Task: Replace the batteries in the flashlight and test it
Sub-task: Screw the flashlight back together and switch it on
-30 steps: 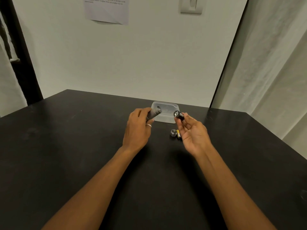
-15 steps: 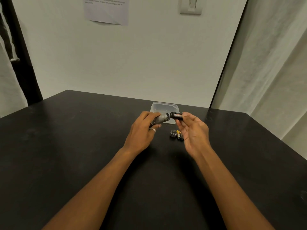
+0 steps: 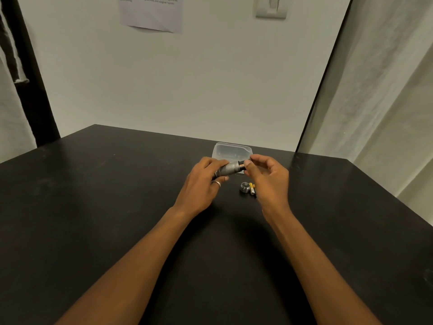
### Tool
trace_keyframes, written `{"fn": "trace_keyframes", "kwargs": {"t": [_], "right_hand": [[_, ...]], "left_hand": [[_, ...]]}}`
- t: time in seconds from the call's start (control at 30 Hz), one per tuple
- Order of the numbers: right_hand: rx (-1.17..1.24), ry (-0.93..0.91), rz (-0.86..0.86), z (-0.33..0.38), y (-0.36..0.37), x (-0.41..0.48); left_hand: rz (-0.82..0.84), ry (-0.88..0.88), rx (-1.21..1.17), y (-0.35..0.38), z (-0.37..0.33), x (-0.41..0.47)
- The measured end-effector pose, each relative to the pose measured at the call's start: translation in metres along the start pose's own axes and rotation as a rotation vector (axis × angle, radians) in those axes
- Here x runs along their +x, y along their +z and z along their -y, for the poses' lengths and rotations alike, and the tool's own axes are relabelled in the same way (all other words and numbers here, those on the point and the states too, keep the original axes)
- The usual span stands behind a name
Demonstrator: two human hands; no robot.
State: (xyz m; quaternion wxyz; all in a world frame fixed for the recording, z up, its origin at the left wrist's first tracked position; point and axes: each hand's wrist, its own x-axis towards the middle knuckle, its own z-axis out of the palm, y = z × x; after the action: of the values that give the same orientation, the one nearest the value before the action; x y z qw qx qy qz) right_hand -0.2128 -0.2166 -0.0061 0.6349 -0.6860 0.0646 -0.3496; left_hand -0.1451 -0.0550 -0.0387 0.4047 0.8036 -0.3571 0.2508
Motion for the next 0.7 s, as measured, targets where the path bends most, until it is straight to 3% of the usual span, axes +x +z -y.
{"fn": "trace_keyframes", "kwargs": {"t": [0.2,0.37,0.47,0.6,0.7], "right_hand": [[-0.127,-0.036,0.047,-0.003,0.001,-0.003],[-0.23,-0.052,-0.052,0.0,-0.011,0.003],[-0.431,-0.076,-0.056,-0.005,-0.019,0.006],[-0.893,-0.139,0.144,-0.018,-0.022,0.009],[-1.074,-0.115,0.287,-0.03,-0.02,0.008]], "left_hand": [[0.021,-0.005,-0.005,0.0,0.0,0.0],[-0.011,-0.059,-0.042,-0.001,0.002,0.0],[-0.023,-0.098,-0.059,-0.001,0.003,0.0],[-0.047,-0.164,-0.074,-0.002,0.005,0.002],[-0.053,-0.197,-0.079,-0.002,0.007,0.003]]}}
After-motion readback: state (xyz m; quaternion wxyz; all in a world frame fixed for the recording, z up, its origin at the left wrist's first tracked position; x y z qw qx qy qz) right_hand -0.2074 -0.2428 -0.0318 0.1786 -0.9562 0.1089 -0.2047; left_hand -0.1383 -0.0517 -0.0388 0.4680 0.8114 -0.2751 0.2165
